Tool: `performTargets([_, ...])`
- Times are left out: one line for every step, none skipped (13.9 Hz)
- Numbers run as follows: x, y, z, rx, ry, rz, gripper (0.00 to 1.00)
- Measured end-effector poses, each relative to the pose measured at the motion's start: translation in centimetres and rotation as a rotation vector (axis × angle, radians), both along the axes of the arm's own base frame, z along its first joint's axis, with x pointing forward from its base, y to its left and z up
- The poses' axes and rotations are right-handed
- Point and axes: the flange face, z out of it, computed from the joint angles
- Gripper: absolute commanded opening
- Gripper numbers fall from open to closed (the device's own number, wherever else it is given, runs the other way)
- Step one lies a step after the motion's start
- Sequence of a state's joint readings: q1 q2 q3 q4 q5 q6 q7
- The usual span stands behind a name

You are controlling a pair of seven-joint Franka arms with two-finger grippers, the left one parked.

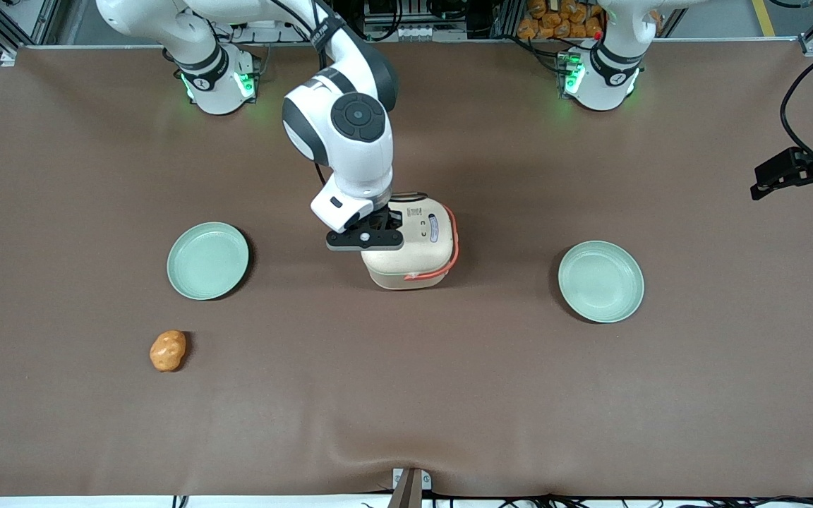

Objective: Press rice cooker button with right arm
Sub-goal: 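Push down on the rice cooker button with the right fingertips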

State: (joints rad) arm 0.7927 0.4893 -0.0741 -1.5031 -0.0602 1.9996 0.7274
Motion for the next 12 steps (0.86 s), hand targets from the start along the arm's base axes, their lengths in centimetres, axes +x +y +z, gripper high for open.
performTargets([0.0,0.1,-0.4,-0.004,0.004,0.0,0.0])
performTargets([0.0,0.1,-0.7,-0.005,0.008,-0.001,0.0])
performTargets([0.0,0.2,-1.1,-0.001,0.015,-0.004,0.0])
performTargets([-0.1,0.3,-1.2,0.005,0.022,-0.008,0.0])
performTargets([-0.2,0.4,-1.3,0.007,0.026,-0.009,0.0])
performTargets([-0.3,0.6,-1.4,0.009,0.029,-0.008,0.0])
performTargets([-0.5,0.8,-1.4,0.011,0.031,-0.006,0.0])
performTargets([-0.7,1.0,-1.4,0.012,0.032,-0.002,0.0])
performTargets([-1.0,1.3,-1.5,0.012,0.033,0.004,0.0])
performTargets([-1.3,1.6,-1.6,0.01,0.035,0.008,0.0])
performTargets([-1.4,1.7,-1.9,0.008,0.037,0.01,0.0])
performTargets([-1.4,1.8,-2.0,0.007,0.037,0.011,0.0])
